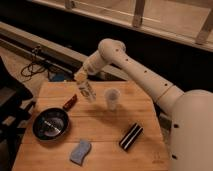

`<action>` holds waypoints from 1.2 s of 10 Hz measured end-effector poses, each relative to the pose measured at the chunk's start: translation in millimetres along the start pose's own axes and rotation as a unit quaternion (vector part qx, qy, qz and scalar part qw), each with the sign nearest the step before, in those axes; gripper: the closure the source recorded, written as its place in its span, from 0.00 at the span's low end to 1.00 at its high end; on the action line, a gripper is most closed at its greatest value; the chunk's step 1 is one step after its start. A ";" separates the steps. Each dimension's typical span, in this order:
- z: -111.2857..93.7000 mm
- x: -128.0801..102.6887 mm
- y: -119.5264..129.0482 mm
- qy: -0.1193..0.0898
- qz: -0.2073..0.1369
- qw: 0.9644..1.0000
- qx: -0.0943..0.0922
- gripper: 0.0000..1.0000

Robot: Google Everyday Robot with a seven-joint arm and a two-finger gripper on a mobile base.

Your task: Stand the bottle upright

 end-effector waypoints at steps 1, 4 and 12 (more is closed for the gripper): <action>5.0 3.6 -1.1 -0.006 0.003 1.000 -0.006 0.99; 11.0 7.4 -5.2 -0.025 0.001 1.000 -0.013 0.99; 20.1 24.4 -21.0 -0.107 -0.008 0.994 -0.025 0.99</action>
